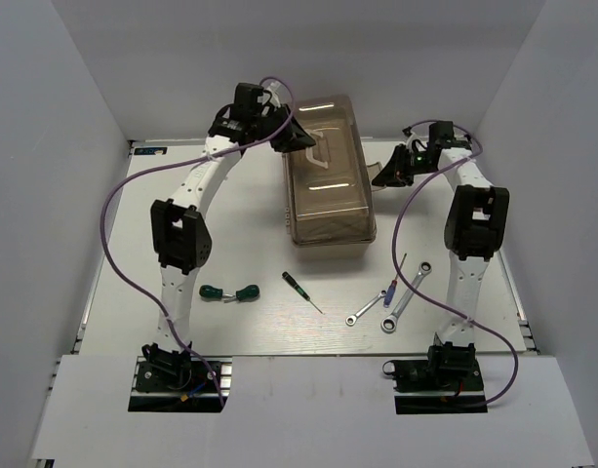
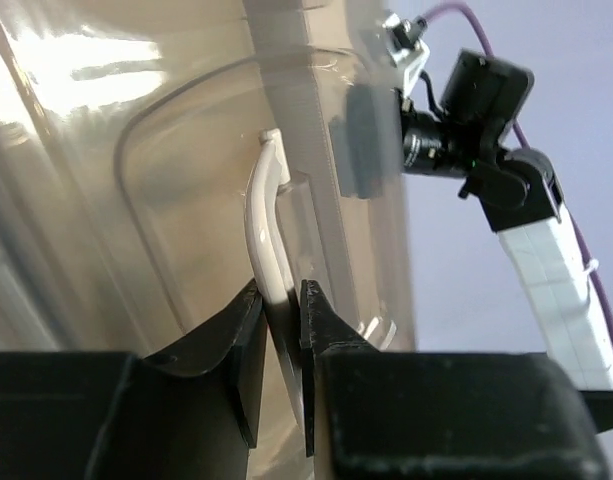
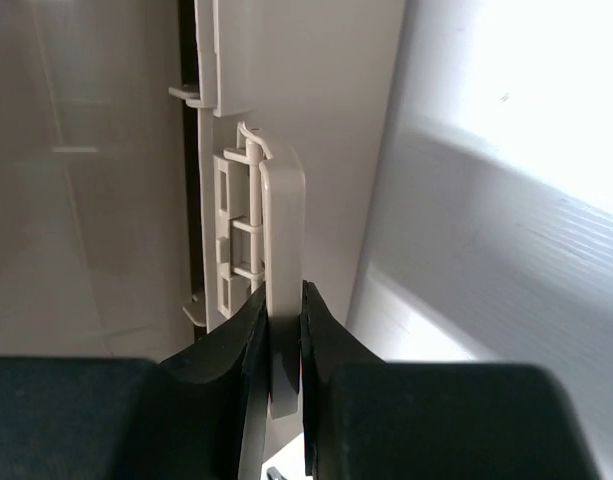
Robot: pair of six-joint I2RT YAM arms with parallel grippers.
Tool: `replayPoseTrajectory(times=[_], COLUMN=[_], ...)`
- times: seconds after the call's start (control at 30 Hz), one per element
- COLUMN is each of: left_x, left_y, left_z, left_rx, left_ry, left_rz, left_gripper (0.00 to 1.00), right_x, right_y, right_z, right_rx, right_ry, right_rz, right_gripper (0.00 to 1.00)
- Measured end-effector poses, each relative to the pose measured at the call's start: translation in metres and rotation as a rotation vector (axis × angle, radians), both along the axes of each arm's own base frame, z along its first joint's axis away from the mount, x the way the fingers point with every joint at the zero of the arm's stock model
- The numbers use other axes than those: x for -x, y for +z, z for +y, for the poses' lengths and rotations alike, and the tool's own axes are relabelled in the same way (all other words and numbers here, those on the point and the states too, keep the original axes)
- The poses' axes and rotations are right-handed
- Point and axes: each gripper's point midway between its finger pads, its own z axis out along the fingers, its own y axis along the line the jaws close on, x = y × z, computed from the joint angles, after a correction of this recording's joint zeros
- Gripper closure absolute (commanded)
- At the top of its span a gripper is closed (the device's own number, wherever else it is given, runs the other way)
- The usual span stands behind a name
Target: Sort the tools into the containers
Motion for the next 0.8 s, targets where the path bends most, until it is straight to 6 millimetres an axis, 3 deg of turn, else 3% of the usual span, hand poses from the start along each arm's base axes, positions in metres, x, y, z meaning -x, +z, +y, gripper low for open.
replayPoseTrajectory(times=[0.1,0.23,0.33,0.4,0.47,0.5,0.53,0.57,0.6,0.67,0.8], left_x=[0.001,0.004,0.012,0.019,0.026,0.029,0.029,0.029,0.03,0.029,0.023], left_y=[0.018,0.049,0.049,0.036,0.017,0.007,-0.001,-0.006,-0.01,-0.013,-0.012], left_z=[0.022,0.079,0.125,0.153,0.17,0.174,0.179,0.184,0.188,0.196,0.215], left_rx=[-0.03,-0.119,-0.228,-0.314,-0.373,-0.397,-0.416,-0.421,-0.431,-0.45,-0.475], left_ry=[0.052,0.189,0.301,0.356,0.378,0.38,0.387,0.391,0.393,0.412,0.461], left_rz=[-0.018,-0.069,-0.062,-0.025,0.027,0.049,0.063,0.072,0.076,0.079,0.072], left_gripper=[1.0,1.0,1.0,1.0,0.91,0.77,0.74,0.63,0.58,0.51,0.35], right_x=[-0.002,-0.001,0.0,0.0,-0.001,-0.002,-0.002,-0.003,-0.006,-0.008,-0.006], right_y=[0.001,0.0,0.001,0.002,0.002,0.003,0.003,0.002,0.002,0.003,0.013], right_z=[-0.004,-0.011,-0.019,-0.026,-0.03,-0.031,-0.032,-0.035,-0.041,-0.05,-0.066], right_rx=[0.032,0.051,0.07,0.084,0.094,0.095,0.096,0.105,0.116,0.123,0.123], right_ry=[-0.018,-0.037,-0.056,-0.071,-0.076,-0.076,-0.076,-0.083,-0.091,-0.102,-0.12], right_rz=[-0.014,-0.019,-0.021,-0.028,-0.036,-0.039,-0.044,-0.049,-0.065,-0.085,-0.111], right_gripper=[1.0,1.0,1.0,1.0,0.85,0.71,0.6,0.49,0.43,0.34,0.31])
